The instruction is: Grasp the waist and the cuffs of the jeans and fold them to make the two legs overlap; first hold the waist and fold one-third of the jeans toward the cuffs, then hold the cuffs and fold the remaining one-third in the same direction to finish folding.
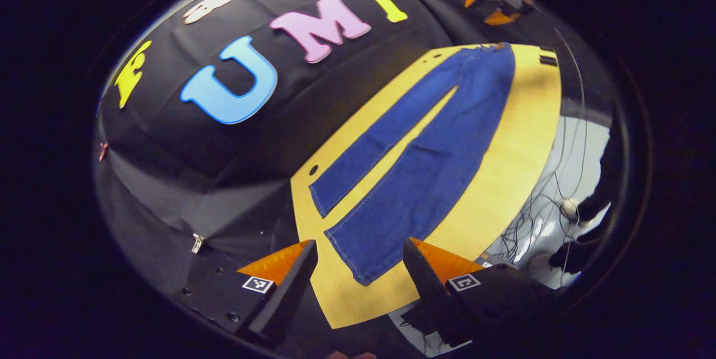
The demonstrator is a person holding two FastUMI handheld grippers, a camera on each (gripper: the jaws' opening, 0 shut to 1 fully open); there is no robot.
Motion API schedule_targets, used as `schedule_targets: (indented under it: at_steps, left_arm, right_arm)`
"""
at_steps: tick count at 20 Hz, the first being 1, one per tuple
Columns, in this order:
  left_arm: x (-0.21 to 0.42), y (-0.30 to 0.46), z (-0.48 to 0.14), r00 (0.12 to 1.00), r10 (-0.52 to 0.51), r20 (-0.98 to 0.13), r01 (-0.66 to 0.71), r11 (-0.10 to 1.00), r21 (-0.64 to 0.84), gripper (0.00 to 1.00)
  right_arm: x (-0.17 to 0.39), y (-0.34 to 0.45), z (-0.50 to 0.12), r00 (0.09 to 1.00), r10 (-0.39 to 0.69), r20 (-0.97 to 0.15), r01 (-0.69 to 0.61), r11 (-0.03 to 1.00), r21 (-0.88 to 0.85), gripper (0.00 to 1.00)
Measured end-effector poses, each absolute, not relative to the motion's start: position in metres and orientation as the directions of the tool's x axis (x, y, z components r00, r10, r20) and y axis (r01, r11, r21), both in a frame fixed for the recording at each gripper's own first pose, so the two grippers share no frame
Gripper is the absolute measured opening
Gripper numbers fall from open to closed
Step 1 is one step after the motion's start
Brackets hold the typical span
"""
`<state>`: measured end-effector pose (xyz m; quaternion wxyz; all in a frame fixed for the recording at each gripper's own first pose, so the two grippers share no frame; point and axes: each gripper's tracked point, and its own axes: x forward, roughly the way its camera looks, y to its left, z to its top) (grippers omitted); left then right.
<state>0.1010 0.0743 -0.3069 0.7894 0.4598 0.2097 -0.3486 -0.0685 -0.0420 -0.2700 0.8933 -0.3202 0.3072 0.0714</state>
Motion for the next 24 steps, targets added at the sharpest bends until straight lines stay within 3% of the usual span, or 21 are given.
schedule_targets:
  at_steps: [5, 8, 15, 20, 24]
  left_arm:
    - [0.118, 0.098, -0.382, 0.532, -0.315, -0.786, 0.835, 0.042, 0.549, 0.98]
    - [0.134, 0.112, -0.417, 0.484, -0.264, -0.835, 0.854, -0.066, 0.516, 0.98]
    - [0.170, 0.096, -0.427, 0.496, -0.289, -0.819, 0.796, -0.226, 0.561, 0.94]
    - [0.189, 0.084, -0.431, 0.487, -0.302, -0.819, 0.776, -0.281, 0.565, 0.92]
    - [0.210, 0.066, -0.434, 0.480, -0.302, -0.823, 0.775, -0.293, 0.560, 0.91]
  right_arm:
    - [-0.105, -0.040, -0.325, 0.705, -0.071, -0.706, -0.462, 0.708, -0.533, 0.97]
    - [-0.112, -0.040, -0.362, 0.653, -0.050, -0.756, -0.563, 0.636, -0.528, 0.97]
    - [-0.134, -0.054, -0.419, 0.560, 0.026, -0.828, -0.763, 0.406, -0.503, 0.97]
    - [-0.147, -0.098, -0.457, 0.485, -0.050, -0.873, -0.819, 0.323, -0.473, 0.97]
    - [-0.108, -0.121, -0.466, 0.540, -0.088, -0.837, -0.802, 0.247, -0.544, 0.94]
